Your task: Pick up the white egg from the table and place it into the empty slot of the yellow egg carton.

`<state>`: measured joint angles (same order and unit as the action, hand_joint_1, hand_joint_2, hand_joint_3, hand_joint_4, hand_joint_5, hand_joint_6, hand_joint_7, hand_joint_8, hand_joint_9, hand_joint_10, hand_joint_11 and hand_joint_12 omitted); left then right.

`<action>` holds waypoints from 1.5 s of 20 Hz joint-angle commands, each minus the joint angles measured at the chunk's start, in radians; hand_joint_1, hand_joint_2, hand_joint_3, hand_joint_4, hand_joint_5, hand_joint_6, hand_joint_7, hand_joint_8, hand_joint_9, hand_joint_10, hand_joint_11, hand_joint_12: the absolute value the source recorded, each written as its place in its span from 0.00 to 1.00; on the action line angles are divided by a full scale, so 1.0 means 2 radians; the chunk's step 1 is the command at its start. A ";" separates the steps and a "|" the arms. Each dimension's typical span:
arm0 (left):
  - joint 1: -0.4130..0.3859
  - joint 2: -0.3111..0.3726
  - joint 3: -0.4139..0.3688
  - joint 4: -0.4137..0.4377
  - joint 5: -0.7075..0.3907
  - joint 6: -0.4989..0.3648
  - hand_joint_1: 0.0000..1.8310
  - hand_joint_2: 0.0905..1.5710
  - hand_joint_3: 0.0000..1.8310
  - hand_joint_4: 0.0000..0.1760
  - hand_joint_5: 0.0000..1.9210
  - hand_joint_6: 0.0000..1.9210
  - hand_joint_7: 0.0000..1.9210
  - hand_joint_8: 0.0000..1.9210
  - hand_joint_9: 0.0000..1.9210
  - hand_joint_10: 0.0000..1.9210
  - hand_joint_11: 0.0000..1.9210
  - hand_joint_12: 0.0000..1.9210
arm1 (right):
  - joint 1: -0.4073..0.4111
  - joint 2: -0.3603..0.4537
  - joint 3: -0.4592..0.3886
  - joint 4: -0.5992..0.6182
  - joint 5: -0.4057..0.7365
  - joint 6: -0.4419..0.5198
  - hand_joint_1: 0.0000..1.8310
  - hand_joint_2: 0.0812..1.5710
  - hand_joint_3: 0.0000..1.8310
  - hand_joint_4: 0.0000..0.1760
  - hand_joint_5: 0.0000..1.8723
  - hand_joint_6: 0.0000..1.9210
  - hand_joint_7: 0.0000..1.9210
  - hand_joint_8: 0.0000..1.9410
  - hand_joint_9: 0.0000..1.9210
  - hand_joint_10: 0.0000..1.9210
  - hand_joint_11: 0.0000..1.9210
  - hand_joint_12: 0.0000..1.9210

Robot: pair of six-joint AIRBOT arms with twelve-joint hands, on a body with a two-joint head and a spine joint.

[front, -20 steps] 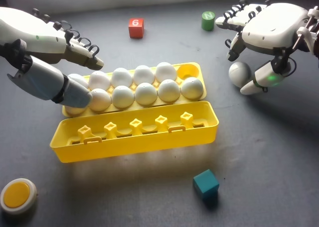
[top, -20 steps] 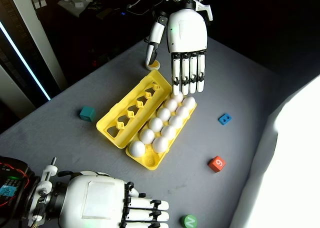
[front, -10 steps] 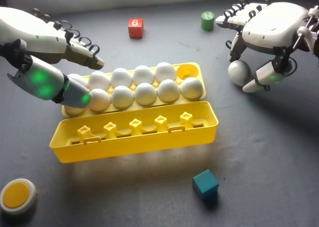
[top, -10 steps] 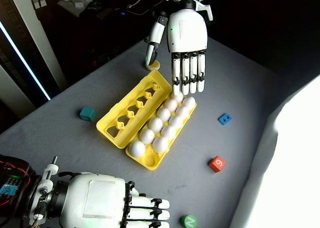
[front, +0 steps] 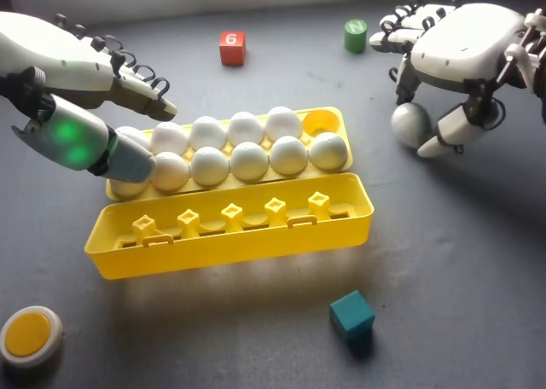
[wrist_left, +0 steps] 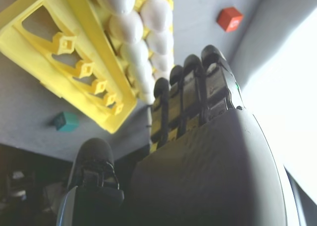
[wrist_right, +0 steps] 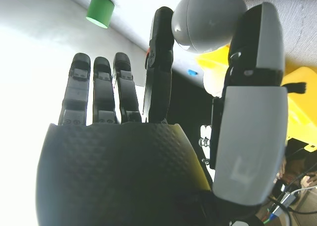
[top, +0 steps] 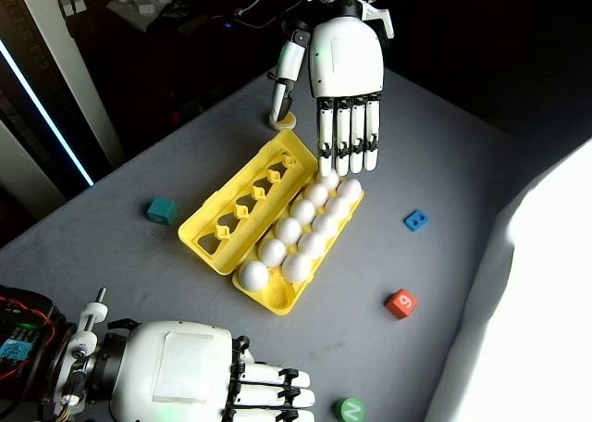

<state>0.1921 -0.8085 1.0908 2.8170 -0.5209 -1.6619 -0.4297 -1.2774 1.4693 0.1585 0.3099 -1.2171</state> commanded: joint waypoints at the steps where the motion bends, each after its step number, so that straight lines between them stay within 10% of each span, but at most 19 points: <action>1: -0.004 -0.002 0.002 0.000 0.039 0.000 0.00 0.81 0.00 0.00 0.10 0.00 0.08 0.00 0.07 0.00 0.00 0.11 | 0.013 0.005 -0.005 0.008 0.051 0.000 0.62 0.61 0.00 0.30 0.68 0.26 0.06 0.01 0.00 0.00 0.00 0.00; 2: -0.004 -0.002 0.002 0.000 0.039 0.000 0.00 0.80 0.00 0.00 0.10 0.00 0.09 0.00 0.07 0.00 0.00 0.12 | 0.021 0.006 -0.011 0.015 0.049 0.000 0.62 0.61 0.00 0.45 0.68 0.26 0.06 0.00 0.00 0.00 0.00 0.00; 5: -0.004 -0.002 0.003 0.000 0.038 0.000 0.00 0.80 0.00 0.00 0.10 0.00 0.09 0.00 0.06 0.00 0.00 0.11 | 0.046 0.005 -0.018 0.046 0.029 0.000 0.62 0.61 0.00 0.20 0.68 0.26 0.06 0.00 0.00 0.00 0.00 0.00; 6: -0.004 -0.002 0.003 0.000 0.038 0.000 0.00 0.80 0.00 0.00 0.09 0.00 0.08 0.00 0.06 0.00 0.00 0.10 | 0.051 0.004 -0.018 0.047 0.028 0.001 0.61 0.61 0.00 0.49 0.67 0.27 0.04 0.00 0.00 0.00 0.00 0.00; 10: -0.004 -0.003 0.002 0.000 0.038 0.000 0.00 0.81 0.00 0.00 0.08 0.00 0.06 0.00 0.04 0.00 0.00 0.04 | 0.075 -0.004 -0.017 0.051 0.014 0.016 0.62 0.62 0.00 0.44 0.67 0.28 0.05 0.01 0.00 0.00 0.00 0.00; 11: -0.004 -0.004 0.002 0.000 0.038 0.000 0.00 0.81 0.00 0.00 0.08 0.00 0.07 0.00 0.05 0.00 0.00 0.05 | 0.079 -0.008 -0.017 0.051 0.006 0.016 0.61 0.62 0.00 0.66 0.66 0.29 0.05 0.00 0.00 0.00 0.00 0.00; 16: -0.004 -0.004 0.002 0.000 0.038 0.000 0.00 0.81 0.00 0.00 0.08 0.00 0.08 0.00 0.06 0.00 0.00 0.08 | 0.084 -0.027 -0.010 0.051 -0.020 0.027 0.62 0.62 0.00 0.19 0.66 0.29 0.06 0.00 0.00 0.00 0.00 0.00; 18: -0.005 -0.004 0.002 0.000 0.038 0.000 0.00 0.81 0.00 0.00 0.09 0.00 0.08 0.00 0.06 0.00 0.00 0.10 | 0.091 -0.031 -0.008 0.051 -0.024 0.068 0.62 0.62 0.00 0.33 0.67 0.29 0.06 0.00 0.00 0.00 0.00 0.00; 20: -0.005 -0.004 0.002 0.000 0.038 0.000 0.00 0.81 0.00 0.00 0.09 0.00 0.09 0.00 0.06 0.00 0.00 0.11 | 0.096 -0.034 -0.004 0.051 -0.032 0.111 0.62 0.62 0.00 0.20 0.67 0.28 0.06 0.00 0.00 0.00 0.00 0.00; 21: -0.005 -0.004 0.002 0.000 0.038 0.000 0.00 0.81 0.00 0.00 0.11 0.00 0.10 0.00 0.08 0.00 0.00 0.15 | 0.099 -0.038 -0.001 0.063 -0.042 0.120 0.62 0.62 0.00 0.39 0.66 0.29 0.06 0.00 0.00 0.00 0.00 0.00; 23: -0.005 -0.005 0.002 0.000 0.038 0.000 0.00 0.81 0.00 0.00 0.10 0.00 0.09 0.00 0.06 0.00 0.00 0.12 | 0.102 -0.041 0.001 0.071 -0.044 0.120 0.62 0.62 0.00 0.43 0.66 0.29 0.06 0.00 0.00 0.00 0.00 0.00; 25: -0.005 -0.005 0.002 0.000 0.038 0.000 0.00 0.82 0.00 0.00 0.10 0.00 0.08 0.00 0.06 0.00 0.00 0.10 | 0.102 -0.046 0.007 0.075 -0.047 0.120 0.62 0.62 0.00 0.10 0.66 0.30 0.06 0.00 0.00 0.00 0.00 0.00; 29: -0.005 -0.005 0.002 0.000 0.038 0.000 0.00 0.82 0.00 0.00 0.10 0.00 0.09 0.00 0.06 0.00 0.00 0.10 | 0.105 -0.054 0.019 0.109 -0.070 0.120 0.63 0.62 0.00 0.06 0.66 0.30 0.06 0.00 0.00 0.00 0.00 0.00; 30: -0.005 -0.005 0.003 0.000 0.038 0.000 0.00 0.82 0.00 0.00 0.10 0.00 0.08 0.00 0.06 0.00 0.00 0.11 | 0.106 -0.056 0.022 0.124 -0.080 0.120 0.61 0.63 0.00 0.39 0.64 0.32 0.05 0.00 0.00 0.00 0.00 0.00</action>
<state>0.1921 -0.8188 1.0950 2.8178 -0.5213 -1.6619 -0.2390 -1.3922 1.5097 0.4049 0.0624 -0.9836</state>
